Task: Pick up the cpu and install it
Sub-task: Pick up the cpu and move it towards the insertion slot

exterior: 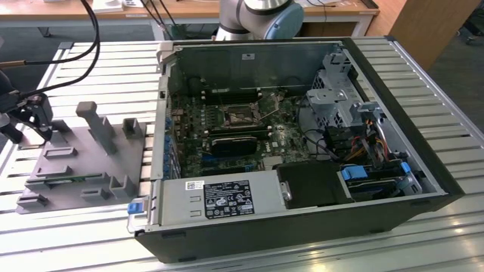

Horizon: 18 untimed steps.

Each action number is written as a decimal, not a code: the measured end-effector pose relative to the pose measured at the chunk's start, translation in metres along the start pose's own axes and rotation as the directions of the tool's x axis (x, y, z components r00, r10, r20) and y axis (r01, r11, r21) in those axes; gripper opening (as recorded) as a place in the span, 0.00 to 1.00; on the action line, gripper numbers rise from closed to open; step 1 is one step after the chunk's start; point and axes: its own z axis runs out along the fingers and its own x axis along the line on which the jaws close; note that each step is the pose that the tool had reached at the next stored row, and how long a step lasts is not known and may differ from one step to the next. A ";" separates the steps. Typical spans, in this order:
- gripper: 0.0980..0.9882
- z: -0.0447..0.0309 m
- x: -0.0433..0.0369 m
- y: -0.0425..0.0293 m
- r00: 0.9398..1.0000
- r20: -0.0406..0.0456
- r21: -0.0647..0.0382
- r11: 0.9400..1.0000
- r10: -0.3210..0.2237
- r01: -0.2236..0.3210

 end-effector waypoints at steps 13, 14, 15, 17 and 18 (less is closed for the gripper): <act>0.49 -0.0087 -0.0002 0.0021 1.000 0.000 0.000 1.000 0.000 0.000; 0.49 -0.0094 -0.0002 0.0022 1.000 0.000 0.000 1.000 0.000 0.000; 0.49 -0.0101 -0.0002 0.0024 1.000 0.000 0.000 1.000 0.000 0.000; 0.49 -0.0113 -0.0002 0.0028 1.000 0.000 0.000 1.000 0.000 0.000; 0.49 -0.0120 -0.0002 0.0030 1.000 0.000 0.000 1.000 0.000 0.000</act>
